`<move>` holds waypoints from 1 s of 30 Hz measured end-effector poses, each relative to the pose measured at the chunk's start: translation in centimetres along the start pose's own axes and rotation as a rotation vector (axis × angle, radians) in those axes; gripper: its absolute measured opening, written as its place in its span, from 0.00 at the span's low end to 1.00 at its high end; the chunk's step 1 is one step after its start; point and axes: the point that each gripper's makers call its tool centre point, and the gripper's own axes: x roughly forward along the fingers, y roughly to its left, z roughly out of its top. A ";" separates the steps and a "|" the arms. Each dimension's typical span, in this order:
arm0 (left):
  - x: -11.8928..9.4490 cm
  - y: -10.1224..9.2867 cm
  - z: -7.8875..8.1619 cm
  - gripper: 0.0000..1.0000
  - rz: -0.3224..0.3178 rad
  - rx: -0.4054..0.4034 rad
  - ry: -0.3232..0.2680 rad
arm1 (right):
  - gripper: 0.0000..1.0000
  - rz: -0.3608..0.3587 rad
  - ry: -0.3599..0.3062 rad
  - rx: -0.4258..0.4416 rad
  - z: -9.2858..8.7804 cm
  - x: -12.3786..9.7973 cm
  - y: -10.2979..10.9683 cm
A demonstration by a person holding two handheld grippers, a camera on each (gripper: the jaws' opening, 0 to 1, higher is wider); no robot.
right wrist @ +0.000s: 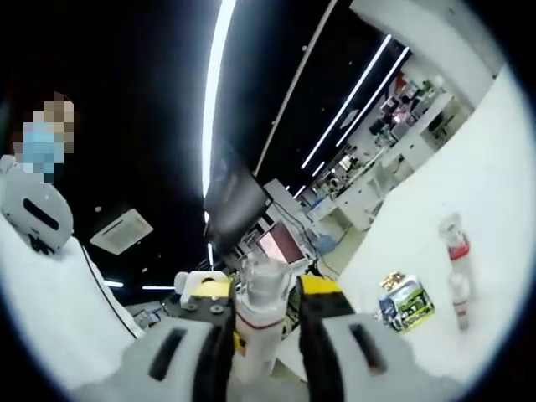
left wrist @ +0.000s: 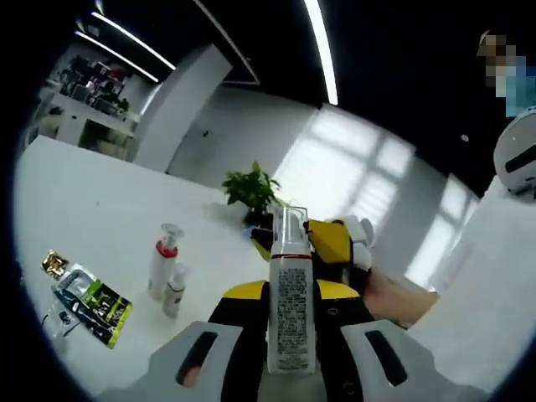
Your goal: Arrange the skincare products in the storage area until every visible bottle or jar stands upright without overlapping.
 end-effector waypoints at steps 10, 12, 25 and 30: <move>-0.1 0.2 -0.8 0.18 -0.004 0.005 0.029 | 0.22 -0.043 0.018 -0.113 -0.4 0.5 0.6; 0.0 0.4 -0.8 0.18 0.005 0.024 0.045 | 0.22 -0.059 0.052 -0.171 -0.4 0.5 0.5; -0.2 2.4 -2.7 0.18 0.068 0.335 0.295 | 0.21 -0.082 0.327 -0.575 -2.9 1.6 0.9; 0.0 3.4 -3.2 0.18 0.101 0.453 0.368 | 0.21 -0.125 0.382 -0.700 -3.7 2.2 0.7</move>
